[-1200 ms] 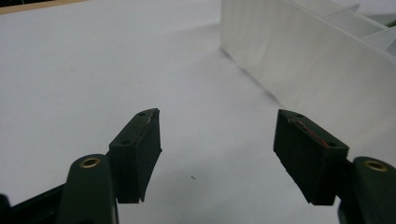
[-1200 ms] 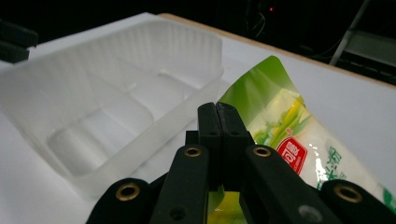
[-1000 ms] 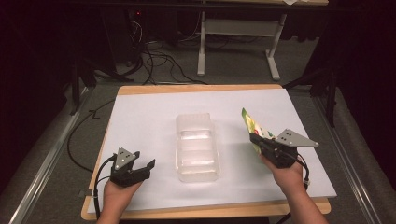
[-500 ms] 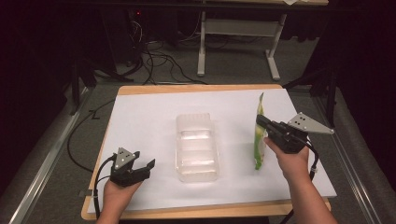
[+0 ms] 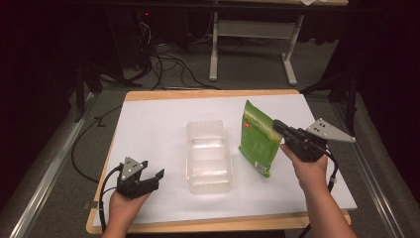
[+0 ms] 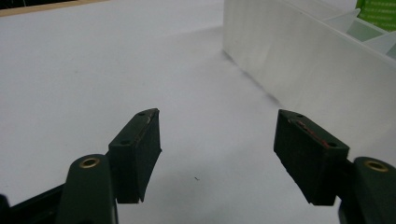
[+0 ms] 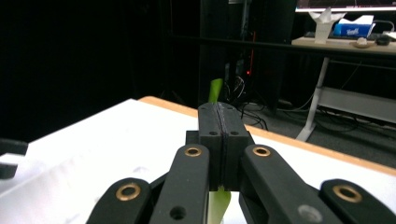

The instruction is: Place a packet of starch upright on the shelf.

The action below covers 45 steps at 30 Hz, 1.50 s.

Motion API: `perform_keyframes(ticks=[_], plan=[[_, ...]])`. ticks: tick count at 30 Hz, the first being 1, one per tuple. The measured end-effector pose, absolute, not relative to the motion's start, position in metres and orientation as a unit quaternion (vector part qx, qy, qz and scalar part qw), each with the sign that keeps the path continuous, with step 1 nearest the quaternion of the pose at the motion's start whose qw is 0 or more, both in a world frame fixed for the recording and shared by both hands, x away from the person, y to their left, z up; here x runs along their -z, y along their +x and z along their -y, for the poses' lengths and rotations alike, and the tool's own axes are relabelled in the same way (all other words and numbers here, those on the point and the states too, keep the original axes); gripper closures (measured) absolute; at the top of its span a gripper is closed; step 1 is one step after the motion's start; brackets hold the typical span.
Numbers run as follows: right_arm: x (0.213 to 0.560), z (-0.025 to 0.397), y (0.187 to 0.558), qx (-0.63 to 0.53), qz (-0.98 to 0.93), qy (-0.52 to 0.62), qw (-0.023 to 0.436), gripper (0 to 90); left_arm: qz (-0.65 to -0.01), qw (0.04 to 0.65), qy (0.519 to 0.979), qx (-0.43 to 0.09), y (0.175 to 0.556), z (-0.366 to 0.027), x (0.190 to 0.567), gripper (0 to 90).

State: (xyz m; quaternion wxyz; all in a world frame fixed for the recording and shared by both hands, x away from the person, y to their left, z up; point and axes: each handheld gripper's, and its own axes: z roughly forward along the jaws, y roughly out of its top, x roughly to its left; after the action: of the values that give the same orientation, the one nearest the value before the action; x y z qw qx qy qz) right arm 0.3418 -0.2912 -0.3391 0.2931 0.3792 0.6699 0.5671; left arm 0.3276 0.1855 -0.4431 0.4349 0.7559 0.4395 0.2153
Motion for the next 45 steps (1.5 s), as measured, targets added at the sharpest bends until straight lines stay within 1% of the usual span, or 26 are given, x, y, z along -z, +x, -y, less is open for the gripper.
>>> perform_keyframes(ticks=[2,7,10,12,14,17,18,22,23,24,26,27,28,29,30,31,32,33,36,41,45], plan=[[0.342,0.293,0.340,-0.567,-0.669,0.379,0.297,90.0,-0.439,0.435,0.756,-0.215,0.328,-0.185,0.443,32.2],[0.350,0.304,0.329,-0.578,-0.660,0.383,0.288,90.0,-0.437,0.431,0.760,-0.214,0.329,-0.184,0.444,32.2],[0.355,0.308,0.327,-0.588,-0.656,0.387,0.273,89.3,-0.435,0.430,0.761,-0.217,0.328,-0.182,0.444,32.2],[0.356,0.309,0.327,-0.588,-0.656,0.387,0.272,89.0,-0.435,0.433,0.760,-0.214,0.328,-0.182,0.444,32.1],[0.357,0.309,0.328,-0.591,-0.654,0.389,0.267,87.2,-0.434,0.434,0.760,-0.213,0.327,-0.182,0.443,32.1],[0.358,0.306,0.329,-0.593,-0.656,0.387,0.260,82.1,-0.433,0.432,0.762,-0.213,0.327,-0.182,0.444,32.0],[0.358,0.306,0.329,-0.593,-0.656,0.387,0.260,82.1,-0.433,0.432,0.762,-0.213,0.327,-0.182,0.444,31.9],[0.361,0.301,0.330,-0.585,-0.665,0.387,0.255,73.7,-0.431,0.434,0.762,-0.213,0.327,-0.181,0.443,31.9],[0.361,0.301,0.330,-0.585,-0.665,0.387,0.255,73.7,-0.431,0.434,0.762,-0.213,0.327,-0.181,0.443,31.9],[0.363,0.299,0.330,-0.581,-0.668,0.390,0.254,71.0,-0.430,0.434,0.762,-0.213,0.326,-0.182,0.443,31.9],[0.364,0.298,0.331,-0.578,-0.671,0.390,0.252,69.7,-0.431,0.434,0.762,-0.213,0.327,-0.182,0.443,31.9],[0.366,0.296,0.331,-0.573,-0.675,0.392,0.250,67.2,-0.431,0.435,0.761,-0.213,0.326,-0.182,0.443,31.9],[0.366,0.296,0.331,-0.573,-0.675,0.392,0.250,67.2,-0.431,0.435,0.761,-0.213,0.326,-0.182,0.443,31.9],[0.369,0.295,0.331,-0.568,-0.679,0.395,0.247,64.2,-0.430,0.435,0.762,-0.213,0.326,-0.182,0.443,31.9],[0.369,0.295,0.331,-0.568,-0.679,0.395,0.247,64.2,-0.430,0.435,0.762,-0.213,0.326,-0.182,0.443,31.9],[0.372,0.294,0.331,-0.563,-0.683,0.398,0.243,61.3,-0.430,0.435,0.762,-0.213,0.326,-0.182,0.443,31.8],[0.372,0.294,0.331,-0.563,-0.683,0.398,0.243,61.3,-0.430,0.435,0.762,-0.213,0.326,-0.182,0.443,31.8],[0.375,0.293,0.331,-0.555,-0.689,0.399,0.240,59.4,-0.430,0.436,0.762,-0.213,0.326,-0.182,0.443,31.8],[0.380,0.292,0.331,-0.546,-0.695,0.402,0.240,57.4,-0.430,0.436,0.761,-0.214,0.326,-0.182,0.442,31.8],[0.390,0.291,0.333,-0.533,-0.703,0.409,0.233,57.5,-0.428,0.437,0.761,-0.215,0.326,-0.182,0.442,31.8],[0.403,0.288,0.335,-0.511,-0.718,0.407,0.240,57.4,-0.427,0.437,0.762,-0.214,0.325,-0.182,0.442,31.8]])
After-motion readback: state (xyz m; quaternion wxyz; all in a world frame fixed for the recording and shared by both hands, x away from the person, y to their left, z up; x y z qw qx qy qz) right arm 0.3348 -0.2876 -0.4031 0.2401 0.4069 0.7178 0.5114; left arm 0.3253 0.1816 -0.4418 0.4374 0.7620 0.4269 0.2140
